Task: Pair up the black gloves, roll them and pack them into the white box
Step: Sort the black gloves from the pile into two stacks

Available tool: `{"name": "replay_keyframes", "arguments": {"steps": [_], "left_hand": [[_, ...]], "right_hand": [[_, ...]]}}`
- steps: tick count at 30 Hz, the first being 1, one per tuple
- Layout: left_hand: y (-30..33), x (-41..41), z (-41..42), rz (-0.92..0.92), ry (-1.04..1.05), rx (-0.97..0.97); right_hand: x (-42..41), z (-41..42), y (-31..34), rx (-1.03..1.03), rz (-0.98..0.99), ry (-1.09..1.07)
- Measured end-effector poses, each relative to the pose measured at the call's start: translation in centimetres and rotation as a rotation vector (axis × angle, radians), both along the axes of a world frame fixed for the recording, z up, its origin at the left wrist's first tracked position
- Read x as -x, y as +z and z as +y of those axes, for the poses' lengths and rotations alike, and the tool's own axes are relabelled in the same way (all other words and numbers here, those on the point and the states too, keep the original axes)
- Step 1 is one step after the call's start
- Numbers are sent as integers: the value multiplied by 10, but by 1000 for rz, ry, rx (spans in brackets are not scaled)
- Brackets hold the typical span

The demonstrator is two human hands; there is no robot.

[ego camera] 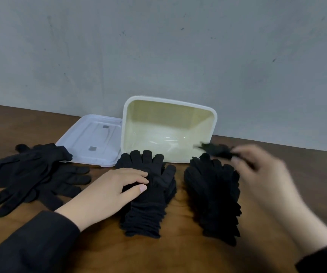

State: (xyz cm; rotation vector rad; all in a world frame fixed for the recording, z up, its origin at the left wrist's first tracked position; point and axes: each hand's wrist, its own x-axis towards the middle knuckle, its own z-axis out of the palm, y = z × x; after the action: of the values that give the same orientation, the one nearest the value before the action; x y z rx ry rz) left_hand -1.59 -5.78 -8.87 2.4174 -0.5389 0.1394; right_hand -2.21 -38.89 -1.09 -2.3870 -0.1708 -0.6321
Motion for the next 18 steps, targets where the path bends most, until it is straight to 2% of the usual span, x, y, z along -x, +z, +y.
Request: {"name": "replay_keyframes", "arguments": {"steps": [3, 6, 18], "left_hand": [[-1, -1, 0, -12, -2, 10], [-2, -1, 0, -15, 1, 1], [-1, 0, 1, -22, 4, -8]], "right_hand": [[23, 0, -54, 107, 156, 104], [31, -3, -74, 144, 103, 141], [37, -6, -78, 307, -43, 245]]}}
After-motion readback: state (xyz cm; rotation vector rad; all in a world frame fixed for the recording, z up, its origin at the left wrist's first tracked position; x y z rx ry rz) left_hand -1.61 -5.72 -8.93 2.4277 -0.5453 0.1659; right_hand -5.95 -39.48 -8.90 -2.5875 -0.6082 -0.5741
